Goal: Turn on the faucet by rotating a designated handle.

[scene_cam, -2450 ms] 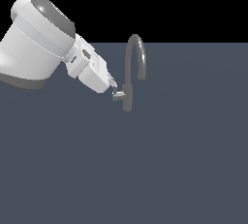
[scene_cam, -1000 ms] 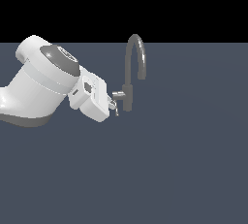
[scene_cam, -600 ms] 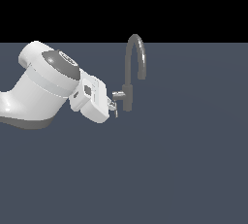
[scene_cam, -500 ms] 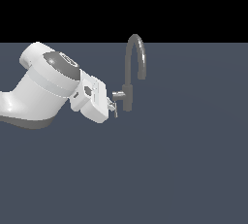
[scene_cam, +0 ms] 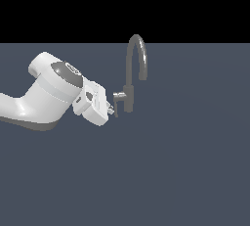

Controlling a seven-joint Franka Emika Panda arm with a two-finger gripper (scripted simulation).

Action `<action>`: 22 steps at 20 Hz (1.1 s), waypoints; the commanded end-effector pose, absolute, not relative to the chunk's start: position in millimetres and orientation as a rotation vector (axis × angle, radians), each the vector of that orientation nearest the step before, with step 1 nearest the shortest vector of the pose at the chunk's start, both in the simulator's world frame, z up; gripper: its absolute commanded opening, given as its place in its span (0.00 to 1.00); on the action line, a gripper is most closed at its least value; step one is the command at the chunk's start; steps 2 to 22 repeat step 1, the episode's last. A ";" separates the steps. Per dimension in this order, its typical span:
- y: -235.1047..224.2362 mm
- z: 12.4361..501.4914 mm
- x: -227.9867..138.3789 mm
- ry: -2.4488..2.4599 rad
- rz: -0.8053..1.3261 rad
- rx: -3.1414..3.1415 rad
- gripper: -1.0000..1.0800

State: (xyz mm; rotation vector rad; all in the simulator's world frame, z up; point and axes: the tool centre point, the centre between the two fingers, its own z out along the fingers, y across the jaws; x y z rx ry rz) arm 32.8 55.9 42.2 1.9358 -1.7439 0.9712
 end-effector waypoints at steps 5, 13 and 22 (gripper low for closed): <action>35.2 25.1 25.6 -1.735 0.942 1.896 0.00; 35.2 25.1 25.6 -1.735 0.942 1.896 0.00; 35.2 25.1 25.6 -1.735 0.942 1.896 0.00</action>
